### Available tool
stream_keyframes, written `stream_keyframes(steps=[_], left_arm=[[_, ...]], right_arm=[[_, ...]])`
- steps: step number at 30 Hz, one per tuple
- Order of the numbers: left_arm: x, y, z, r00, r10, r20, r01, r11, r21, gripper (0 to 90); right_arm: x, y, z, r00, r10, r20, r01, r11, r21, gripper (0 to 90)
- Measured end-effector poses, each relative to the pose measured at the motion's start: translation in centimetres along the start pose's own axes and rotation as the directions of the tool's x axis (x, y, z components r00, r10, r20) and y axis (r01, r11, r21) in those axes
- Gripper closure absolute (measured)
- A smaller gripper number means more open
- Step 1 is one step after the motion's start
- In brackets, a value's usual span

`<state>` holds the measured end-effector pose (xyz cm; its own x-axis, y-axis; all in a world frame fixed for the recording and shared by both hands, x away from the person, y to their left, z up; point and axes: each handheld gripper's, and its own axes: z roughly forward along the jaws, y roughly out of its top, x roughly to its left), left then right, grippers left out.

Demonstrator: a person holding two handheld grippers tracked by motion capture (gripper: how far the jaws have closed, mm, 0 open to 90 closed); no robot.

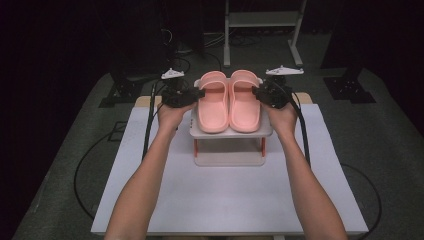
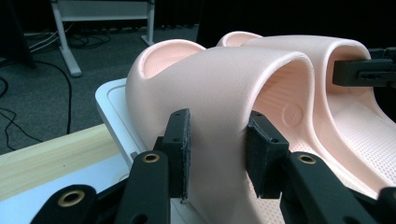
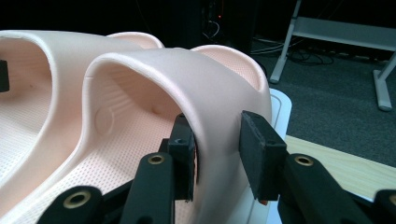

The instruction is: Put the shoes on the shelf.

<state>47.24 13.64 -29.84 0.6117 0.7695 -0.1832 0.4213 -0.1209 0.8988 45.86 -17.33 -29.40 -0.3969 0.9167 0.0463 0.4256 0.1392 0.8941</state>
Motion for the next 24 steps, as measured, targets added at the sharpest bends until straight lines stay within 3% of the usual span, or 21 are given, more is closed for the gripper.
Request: stream_keyframes(steps=[3, 12, 24], left_arm=[[0.0, 0.0, 0.0, 1.0000, 0.002, -0.001, -0.002, 1.0000, -0.003, 63.8], [-0.1, -0.1, -0.3, 0.9997, 0.009, 0.022, -0.009, 0.9998, -0.018, 52.3], [-0.9, -0.1, -1.4, 0.9987, 0.025, 0.043, -0.025, 0.9995, -0.018, 48.0]], right_arm=[[-0.1, 0.0, 0.0, 1.0000, 0.000, -0.006, 0.000, 1.000, -0.001, 65.4], [-0.5, -0.2, -0.4, 0.9992, 0.008, -0.039, -0.008, 1.000, -0.001, 58.5], [-0.9, -0.9, -1.9, 0.9933, 0.040, -0.108, -0.041, 0.999, -0.007, 52.4]])
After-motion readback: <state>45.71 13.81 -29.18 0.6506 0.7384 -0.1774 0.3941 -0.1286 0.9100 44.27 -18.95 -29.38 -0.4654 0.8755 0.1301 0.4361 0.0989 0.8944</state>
